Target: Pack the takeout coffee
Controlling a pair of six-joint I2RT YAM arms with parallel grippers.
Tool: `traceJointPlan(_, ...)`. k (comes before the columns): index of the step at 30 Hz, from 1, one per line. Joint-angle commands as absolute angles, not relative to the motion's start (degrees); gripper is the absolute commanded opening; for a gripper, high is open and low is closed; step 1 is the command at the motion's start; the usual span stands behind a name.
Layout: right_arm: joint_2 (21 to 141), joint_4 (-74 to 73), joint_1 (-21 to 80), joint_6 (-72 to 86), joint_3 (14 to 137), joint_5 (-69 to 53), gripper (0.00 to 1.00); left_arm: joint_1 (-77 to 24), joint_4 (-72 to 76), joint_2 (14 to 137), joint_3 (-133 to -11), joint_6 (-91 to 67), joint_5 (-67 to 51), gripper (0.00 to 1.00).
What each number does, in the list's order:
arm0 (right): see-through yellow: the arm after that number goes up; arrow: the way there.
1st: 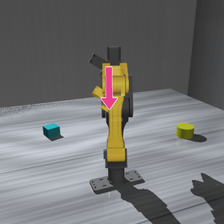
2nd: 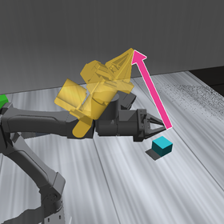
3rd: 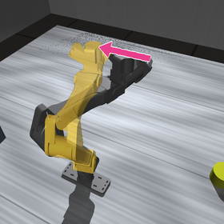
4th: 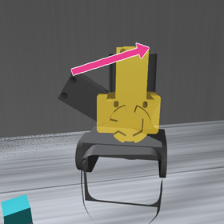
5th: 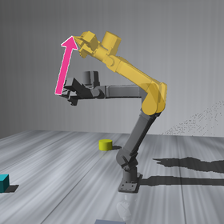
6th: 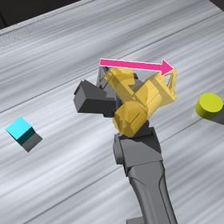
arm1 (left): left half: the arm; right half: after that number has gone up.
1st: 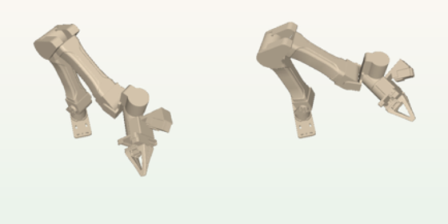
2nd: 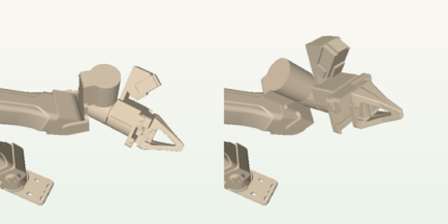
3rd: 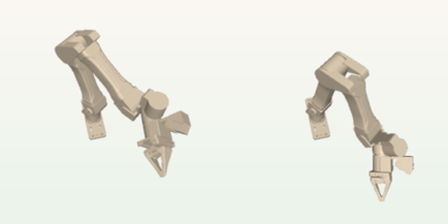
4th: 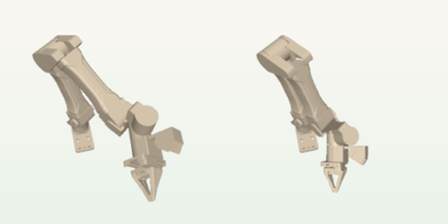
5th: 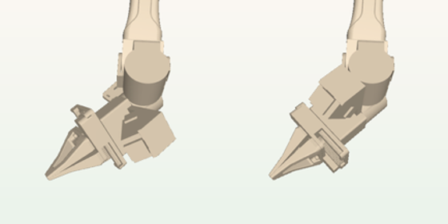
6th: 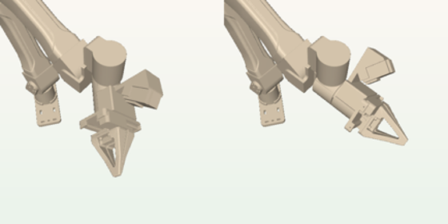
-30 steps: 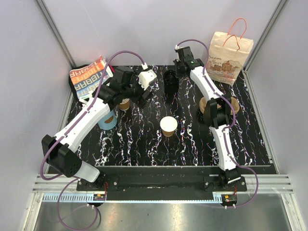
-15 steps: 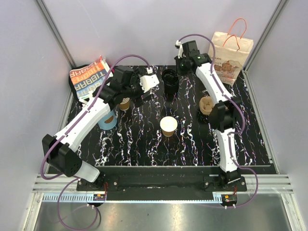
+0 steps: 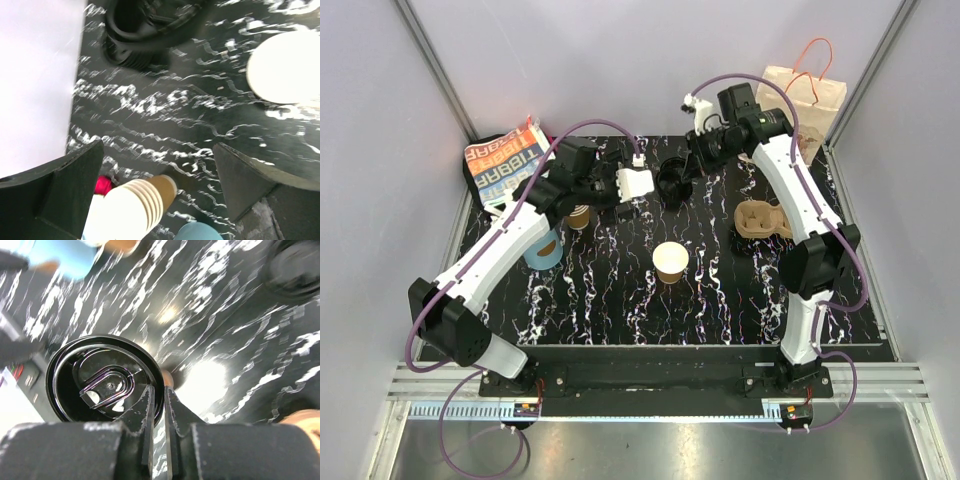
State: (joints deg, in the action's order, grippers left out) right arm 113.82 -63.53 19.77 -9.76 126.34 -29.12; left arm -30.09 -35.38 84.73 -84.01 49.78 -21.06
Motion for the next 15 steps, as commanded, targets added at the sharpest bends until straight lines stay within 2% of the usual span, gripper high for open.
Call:
traceJointPlan(1,108.82,-70.04,20.13,-19.23,121.65,-40.41,0.11,-29.88,-38.31,84.29,-89.02,51.86,-32.42,0.99)
traceJointPlan(9,109.07,-84.97,20.13,-31.96,124.61,-56.50,0.11,-29.88,-52.00,82.62,-93.42,60.87,-49.97,0.99)
traceJointPlan(12,111.00,-93.58,20.13,-37.25,127.43,-62.48,0.11,-30.06,-56.41,82.27,-94.21,65.20,-54.30,0.99)
traceJointPlan(15,110.22,-93.69,20.21,-39.01,125.17,-66.00,0.11,-30.15,-57.91,82.35,-95.18,66.70,-55.80,0.99)
